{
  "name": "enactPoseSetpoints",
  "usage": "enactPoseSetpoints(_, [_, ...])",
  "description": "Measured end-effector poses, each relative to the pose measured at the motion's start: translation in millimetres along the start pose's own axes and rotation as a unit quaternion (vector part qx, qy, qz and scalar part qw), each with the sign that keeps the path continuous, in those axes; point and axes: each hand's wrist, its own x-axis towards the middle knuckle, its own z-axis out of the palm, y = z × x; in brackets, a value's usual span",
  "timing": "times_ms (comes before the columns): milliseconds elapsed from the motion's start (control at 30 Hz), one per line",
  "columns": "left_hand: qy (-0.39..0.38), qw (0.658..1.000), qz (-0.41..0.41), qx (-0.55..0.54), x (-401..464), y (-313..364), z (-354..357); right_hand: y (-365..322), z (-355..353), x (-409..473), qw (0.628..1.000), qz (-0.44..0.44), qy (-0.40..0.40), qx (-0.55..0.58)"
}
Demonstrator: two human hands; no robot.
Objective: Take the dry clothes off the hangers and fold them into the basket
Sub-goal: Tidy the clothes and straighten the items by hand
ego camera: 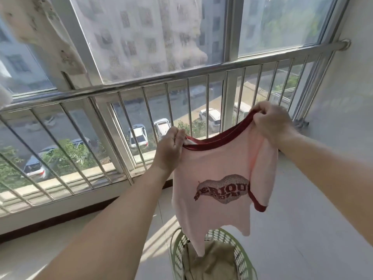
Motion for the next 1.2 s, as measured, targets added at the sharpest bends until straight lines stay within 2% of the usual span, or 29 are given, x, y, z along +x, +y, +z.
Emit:
enactPoseSetpoints(100, [-0.058, 0.998, -0.033, 0.002, -5, -15, -2, 14, 2, 0, 1.000, 0.010, 0.023, 0.002])
enactPoseSetpoints(167, [-0.116, 0.987, -0.101, -0.046, -9, -19, -2, 21, 5, -2, 0.999, 0.015, 0.016, -0.024])
enactPoseSetpoints(267, [-0.160, 0.960, -0.201, -0.113, -12, -24, -4, 34, 15, -6, 0.999, 0.033, -0.010, -0.039])
enactPoseSetpoints(400, [-0.221, 0.943, -0.232, -0.092, -13, -34, -12, 51, 27, -10, 0.997, 0.051, -0.050, -0.007])
enactPoseSetpoints(567, [-0.187, 0.950, -0.231, -0.092, -18, -48, -15, 61, 31, -23, 0.979, 0.100, -0.174, 0.044])
enactPoseSetpoints(667, [-0.137, 0.959, -0.230, -0.094, -19, -52, -14, 67, 35, -29, 0.966, 0.113, -0.234, 0.013])
enactPoseSetpoints(733, [-0.133, 0.962, -0.220, -0.093, -20, -51, -15, 72, 37, -30, 0.966, 0.123, -0.226, 0.009])
enactPoseSetpoints(867, [-0.257, 0.934, -0.245, -0.044, -18, -55, -23, 85, 43, -28, 0.962, 0.161, -0.214, 0.057])
enactPoseSetpoints(933, [-0.282, 0.921, -0.266, -0.045, -17, -60, -25, 90, 45, -27, 0.959, 0.176, -0.213, 0.063])
enactPoseSetpoints(1200, [-0.208, 0.932, -0.269, -0.125, -19, -56, -17, 85, 46, -35, 0.962, 0.145, -0.230, 0.009])
